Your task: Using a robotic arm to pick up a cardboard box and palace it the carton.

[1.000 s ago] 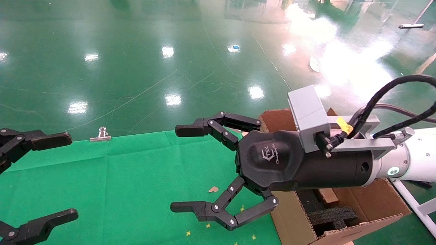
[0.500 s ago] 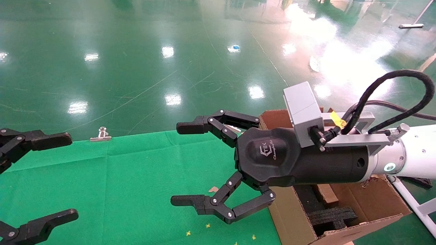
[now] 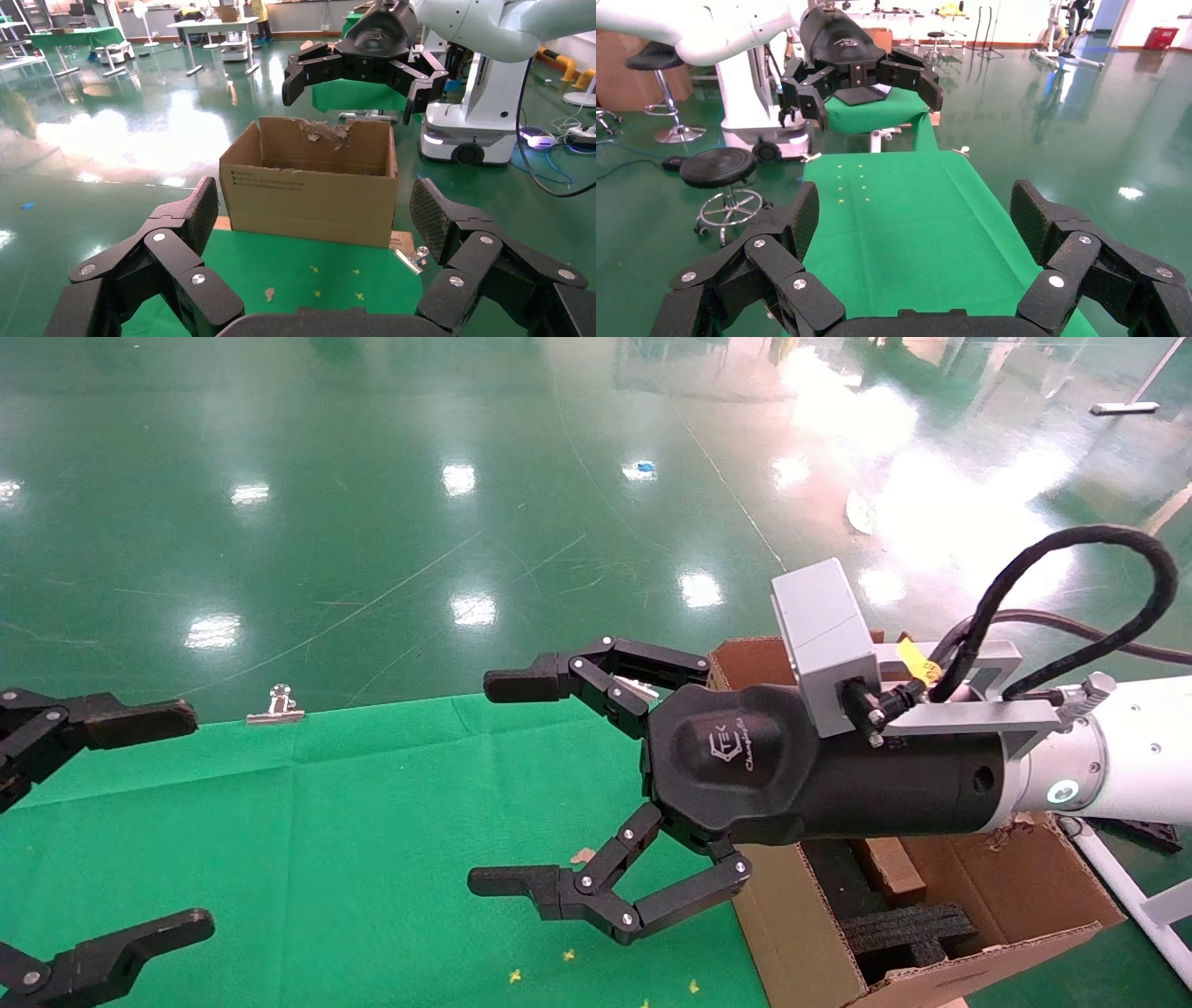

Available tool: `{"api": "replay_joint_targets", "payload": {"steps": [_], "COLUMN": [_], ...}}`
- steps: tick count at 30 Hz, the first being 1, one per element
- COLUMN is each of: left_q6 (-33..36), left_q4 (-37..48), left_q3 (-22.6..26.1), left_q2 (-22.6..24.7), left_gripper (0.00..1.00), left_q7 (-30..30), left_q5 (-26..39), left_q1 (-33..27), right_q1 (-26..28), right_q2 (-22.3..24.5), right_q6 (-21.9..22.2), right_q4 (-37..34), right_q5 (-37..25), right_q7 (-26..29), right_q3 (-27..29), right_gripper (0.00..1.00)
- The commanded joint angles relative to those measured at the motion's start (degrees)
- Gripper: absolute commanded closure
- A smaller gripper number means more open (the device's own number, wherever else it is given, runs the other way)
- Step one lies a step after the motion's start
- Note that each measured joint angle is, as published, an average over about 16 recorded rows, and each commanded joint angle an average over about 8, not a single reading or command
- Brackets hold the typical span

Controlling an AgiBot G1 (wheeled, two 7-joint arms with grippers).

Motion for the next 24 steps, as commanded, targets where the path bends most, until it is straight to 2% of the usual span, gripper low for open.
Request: {"api": "replay_joint_targets", "payload": {"steps": [1,24], "left_q6": [0.00,0.00], "left_q4": [0.00,0.00], "left_q3": [0.00,0.00], "left_q2": [0.00,0.00], "left_gripper": [0.00,0.00], "left_q7": [0.00,0.00], "left_q5": [0.00,0.00], "left_q1": [0.00,0.00], "right_q1": [0.04,0.16], "right_q2": [0.01,0.01], "right_q6": [0.01,0.08], "right_q4": [-0.03,-0.13], "right_q5": [-0.01,-0.07], "right_q7": [0.01,0.06], "right_q3": [-0.04,-0.20], "right_gripper": [0.00,0.00]}}
